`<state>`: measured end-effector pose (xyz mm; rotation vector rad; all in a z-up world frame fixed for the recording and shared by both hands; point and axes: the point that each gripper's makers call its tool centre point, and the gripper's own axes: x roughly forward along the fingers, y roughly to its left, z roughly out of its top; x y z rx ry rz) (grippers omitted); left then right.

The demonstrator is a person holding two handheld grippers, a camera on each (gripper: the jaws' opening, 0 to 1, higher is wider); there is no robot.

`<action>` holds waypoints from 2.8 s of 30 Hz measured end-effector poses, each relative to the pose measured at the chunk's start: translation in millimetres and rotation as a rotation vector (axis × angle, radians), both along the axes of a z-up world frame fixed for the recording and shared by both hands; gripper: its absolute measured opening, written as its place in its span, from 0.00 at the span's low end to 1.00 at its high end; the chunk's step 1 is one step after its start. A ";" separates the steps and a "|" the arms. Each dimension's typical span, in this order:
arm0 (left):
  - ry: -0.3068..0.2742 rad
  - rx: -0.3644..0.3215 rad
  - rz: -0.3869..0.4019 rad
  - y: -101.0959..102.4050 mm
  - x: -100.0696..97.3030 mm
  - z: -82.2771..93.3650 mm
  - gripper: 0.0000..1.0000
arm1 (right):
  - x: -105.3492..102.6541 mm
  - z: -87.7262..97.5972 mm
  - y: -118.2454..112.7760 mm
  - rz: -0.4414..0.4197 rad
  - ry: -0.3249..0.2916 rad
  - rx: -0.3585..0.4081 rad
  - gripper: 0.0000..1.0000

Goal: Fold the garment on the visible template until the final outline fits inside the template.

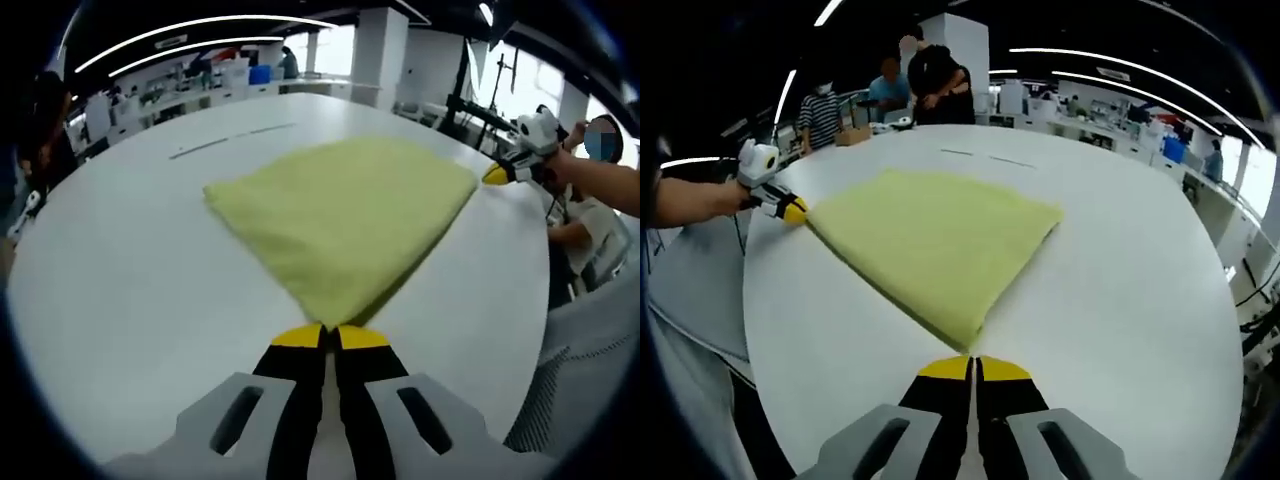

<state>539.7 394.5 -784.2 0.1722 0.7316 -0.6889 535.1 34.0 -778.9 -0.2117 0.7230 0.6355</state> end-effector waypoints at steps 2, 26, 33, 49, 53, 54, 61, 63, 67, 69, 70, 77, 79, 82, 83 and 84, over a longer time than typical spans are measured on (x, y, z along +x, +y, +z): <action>0.002 -0.003 0.010 0.3 0.3 -0.8 0.01 | 2.7 -2.6 4.4 -0.003 0.008 0.004 0.08; 0.022 -0.032 0.002 -11.0 -18.0 -4.1 0.01 | -24.7 -6.2 -1.3 0.010 0.032 0.017 0.00; 0.006 -0.075 0.034 -9.8 -21.2 10.0 0.04 | -24.7 9.6 1.3 -0.007 0.014 0.036 0.05; -0.078 -0.219 0.146 6.2 -38.7 69.4 0.19 | -38.1 59.8 19.5 -0.003 -0.041 0.115 0.31; -0.090 -0.216 0.124 0.7 -47.9 74.5 0.21 | -48.4 63.0 23.5 0.003 -0.045 0.125 0.40; -0.091 -0.218 0.121 -0.4 -50.0 75.3 0.22 | -51.2 62.9 24.0 0.007 -0.046 0.124 0.40; -0.091 -0.197 0.078 -10.8 -68.1 74.6 0.26 | -70.4 63.1 19.1 0.005 -0.060 0.126 0.40; -0.084 -0.189 0.061 -13.3 -73.5 72.6 0.27 | -75.3 61.7 17.8 0.000 -0.056 0.132 0.41; -0.079 -0.173 0.046 -13.8 -81.5 70.6 0.30 | -83.3 57.3 13.6 -0.008 -0.047 0.122 0.41; -0.081 -0.167 0.041 -13.9 -84.1 71.2 0.32 | -84.9 57.9 12.9 -0.017 -0.047 0.138 0.44; -0.080 -0.166 0.037 -14.2 -85.4 71.5 0.33 | -86.9 57.8 13.3 -0.025 -0.038 0.158 0.44; -0.097 -0.178 0.040 -16.9 -91.9 79.5 0.37 | -93.7 55.7 8.5 -0.034 -0.020 0.161 0.40; -0.112 -0.180 0.045 -16.9 -91.6 81.9 0.39 | -95.1 56.3 9.3 -0.034 -0.015 0.168 0.40; -0.134 -0.211 0.039 -21.3 -91.5 87.7 0.41 | -98.1 54.7 9.6 -0.025 -0.015 0.147 0.40; -0.141 -0.217 0.037 -22.0 -92.2 89.3 0.42 | -99.3 53.2 9.7 -0.025 -0.003 0.146 0.40; -0.155 -0.224 0.039 -22.3 -92.6 91.1 0.43 | -99.7 52.8 10.0 -0.026 0.002 0.146 0.40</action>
